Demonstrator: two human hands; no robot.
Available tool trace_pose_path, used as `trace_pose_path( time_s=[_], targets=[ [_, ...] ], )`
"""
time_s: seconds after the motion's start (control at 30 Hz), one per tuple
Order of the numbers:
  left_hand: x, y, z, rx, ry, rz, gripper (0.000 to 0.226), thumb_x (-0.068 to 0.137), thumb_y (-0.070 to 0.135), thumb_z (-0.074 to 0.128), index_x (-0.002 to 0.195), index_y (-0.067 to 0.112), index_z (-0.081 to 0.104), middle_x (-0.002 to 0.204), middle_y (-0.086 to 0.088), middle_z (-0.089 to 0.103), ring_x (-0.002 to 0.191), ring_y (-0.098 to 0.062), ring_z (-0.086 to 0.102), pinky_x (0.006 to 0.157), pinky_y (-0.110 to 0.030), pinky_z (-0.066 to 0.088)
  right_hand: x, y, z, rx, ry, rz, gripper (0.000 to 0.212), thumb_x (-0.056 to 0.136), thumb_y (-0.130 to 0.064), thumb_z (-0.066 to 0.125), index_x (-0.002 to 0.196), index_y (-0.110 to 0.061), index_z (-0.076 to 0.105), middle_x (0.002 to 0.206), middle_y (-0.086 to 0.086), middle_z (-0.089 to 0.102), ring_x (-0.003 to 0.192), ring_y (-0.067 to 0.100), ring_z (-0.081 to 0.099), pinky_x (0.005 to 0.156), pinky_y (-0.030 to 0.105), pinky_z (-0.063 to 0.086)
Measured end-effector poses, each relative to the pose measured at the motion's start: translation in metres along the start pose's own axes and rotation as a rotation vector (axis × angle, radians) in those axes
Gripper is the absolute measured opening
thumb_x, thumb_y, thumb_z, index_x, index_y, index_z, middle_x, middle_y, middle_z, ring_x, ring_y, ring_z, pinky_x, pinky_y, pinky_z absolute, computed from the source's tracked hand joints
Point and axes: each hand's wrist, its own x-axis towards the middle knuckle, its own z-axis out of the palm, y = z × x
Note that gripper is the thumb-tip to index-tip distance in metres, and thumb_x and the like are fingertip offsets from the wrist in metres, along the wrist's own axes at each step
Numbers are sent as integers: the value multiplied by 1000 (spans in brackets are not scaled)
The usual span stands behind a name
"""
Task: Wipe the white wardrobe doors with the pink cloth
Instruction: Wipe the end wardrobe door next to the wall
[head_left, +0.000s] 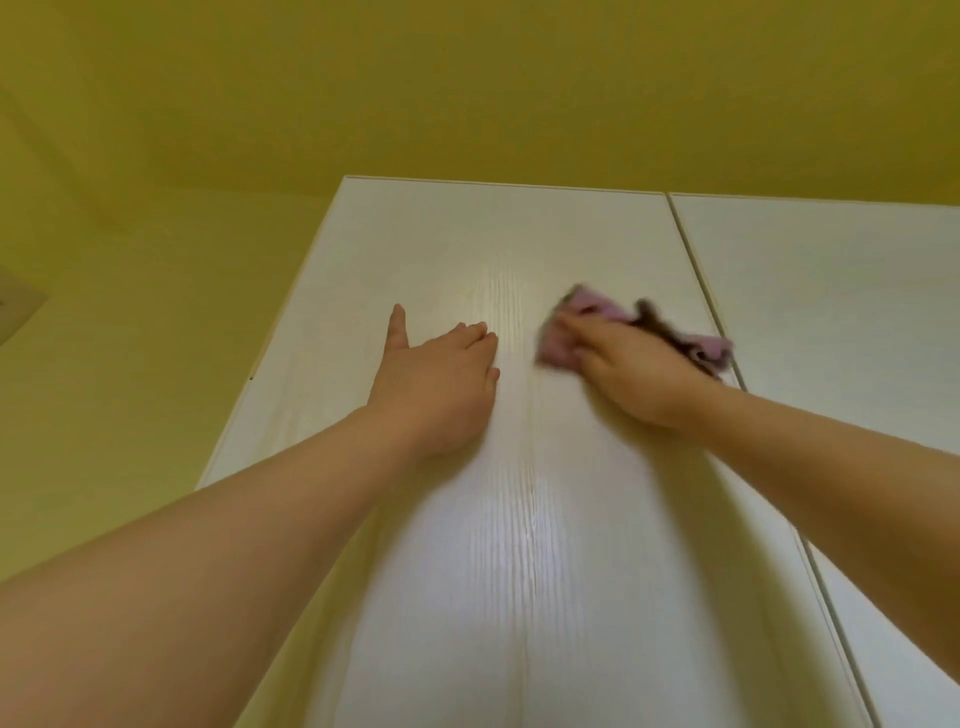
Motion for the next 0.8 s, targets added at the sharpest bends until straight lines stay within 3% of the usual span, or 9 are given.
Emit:
trace_pose_path(
  time_s=[0.07,0.13,0.23,0.37,0.47,0.57,0.67,0.73,0.8],
  targets=[
    [0,0,0,-12,1,-3,48,104,28,13,151,20,16,159,7,11,145,-8,11,110,-53,-17,8,8,-3,-71,124,156,41,98,-19,35,139,-14,37,146,2,37,136,16,28,107,18,18],
    [1,0,0,-31,28,-2,46,104,27,14,148,19,24,156,7,19,144,-9,16,110,-54,-15,4,-4,7,-176,107,109,50,99,-20,34,147,-13,23,155,5,20,142,20,14,113,28,8],
    [2,1,1,-20,48,1,45,104,27,14,147,19,26,156,7,19,144,-10,17,110,-56,-14,-14,-13,13,-175,-53,-169,49,101,-22,33,148,-21,20,155,-4,17,142,11,13,110,17,1],
    [1,0,3,0,1,18,50,104,28,12,152,16,7,160,4,3,146,-11,4,110,-54,-15,2,-19,11,-159,135,95,48,100,-20,31,147,-17,24,155,0,19,142,16,14,113,26,7],
    [-1,-11,1,-60,40,36,49,104,28,14,152,20,10,159,6,7,145,-8,7,111,-49,-16,0,-46,35,-167,28,-71,48,101,-24,31,148,-18,23,155,-2,19,142,11,12,112,21,3],
    [-11,-29,-4,-120,164,-36,49,104,27,15,152,23,8,159,9,6,145,-5,3,114,-41,-13,-3,-41,21,31,17,-72,41,100,-15,34,140,-10,40,141,1,43,130,-5,34,105,8,18],
    [-27,-56,-4,-169,263,-117,49,104,24,18,152,23,9,159,10,4,145,-3,-1,115,-36,-9,-1,-44,27,-164,144,73,47,100,-18,28,147,-15,24,154,1,22,143,15,14,114,25,5],
    [-37,-75,0,-203,244,-184,49,104,23,20,152,22,10,159,9,4,145,-5,-2,115,-35,-6,-5,-60,41,-211,47,-69,49,100,-23,24,149,-19,17,156,-4,12,144,12,6,113,24,-3],
    [-46,-89,7,-244,205,-242,49,104,23,21,152,19,11,159,7,3,145,-8,-3,115,-35,-3,-9,-70,42,-176,-24,-199,48,99,-25,24,147,-18,26,154,-4,21,142,12,15,111,20,4]
  ],
)
